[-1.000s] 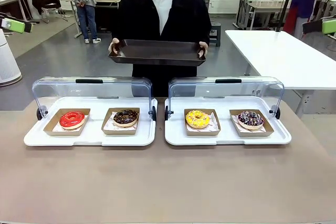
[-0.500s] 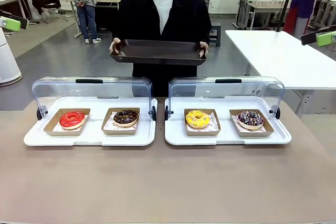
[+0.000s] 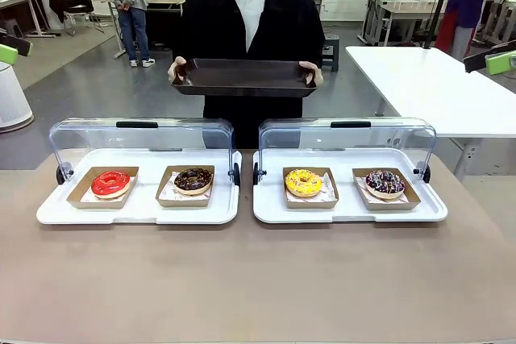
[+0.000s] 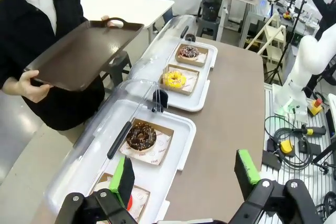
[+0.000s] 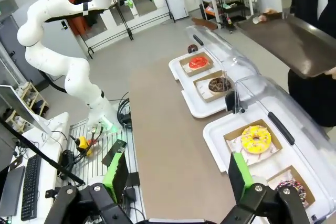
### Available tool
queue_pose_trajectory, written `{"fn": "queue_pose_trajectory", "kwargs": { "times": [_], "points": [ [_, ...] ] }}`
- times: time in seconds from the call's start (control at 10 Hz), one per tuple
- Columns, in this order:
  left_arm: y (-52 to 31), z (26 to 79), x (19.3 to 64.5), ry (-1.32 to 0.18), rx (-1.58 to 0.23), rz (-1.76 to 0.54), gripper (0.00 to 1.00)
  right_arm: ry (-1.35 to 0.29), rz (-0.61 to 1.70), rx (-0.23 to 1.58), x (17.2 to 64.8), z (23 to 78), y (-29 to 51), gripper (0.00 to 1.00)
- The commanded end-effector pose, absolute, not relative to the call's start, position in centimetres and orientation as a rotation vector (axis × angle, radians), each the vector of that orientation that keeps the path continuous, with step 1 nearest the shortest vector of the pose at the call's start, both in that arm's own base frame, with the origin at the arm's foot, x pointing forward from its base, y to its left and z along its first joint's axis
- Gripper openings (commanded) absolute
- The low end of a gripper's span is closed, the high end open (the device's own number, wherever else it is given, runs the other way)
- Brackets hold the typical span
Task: Provide the desired donut to the person.
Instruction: Pick up and lift the Paper togo box containing the Donut pointed at by the person.
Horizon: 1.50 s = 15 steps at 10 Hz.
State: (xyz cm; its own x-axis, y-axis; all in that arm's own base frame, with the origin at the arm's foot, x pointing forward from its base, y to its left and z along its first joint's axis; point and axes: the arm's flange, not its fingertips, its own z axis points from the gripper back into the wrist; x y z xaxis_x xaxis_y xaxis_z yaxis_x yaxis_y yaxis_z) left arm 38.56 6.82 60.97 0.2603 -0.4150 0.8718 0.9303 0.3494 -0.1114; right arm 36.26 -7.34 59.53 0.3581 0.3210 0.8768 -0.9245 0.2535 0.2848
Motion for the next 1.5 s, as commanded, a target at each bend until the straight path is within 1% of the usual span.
{"fn": "queue_pose_trajectory", "kwargs": {
  "times": [0.0, 0.1, 0.2, 1.4],
  "points": [
    [6.82, 60.82, 39.02, -0.840, -0.679, -1.059, 1.00, -0.795, 0.987, 0.958, 36.87, 59.48, -6.88, 1.00],
    [6.66, 60.40, 39.00, -0.821, -0.655, -1.071, 1.00, -0.781, 0.986, 0.954, 37.13, 59.28, -6.61, 1.00],
    [6.84, 60.81, 38.66, -0.854, -0.718, -1.030, 1.00, -0.785, 0.981, 0.939, 36.36, 59.45, -7.12, 1.00],
    [6.84, 60.81, 38.66, -0.854, -0.718, -1.030, 1.00, -0.785, 0.981, 0.939, 36.36, 59.45, -7.12, 1.00]
  ]
}}
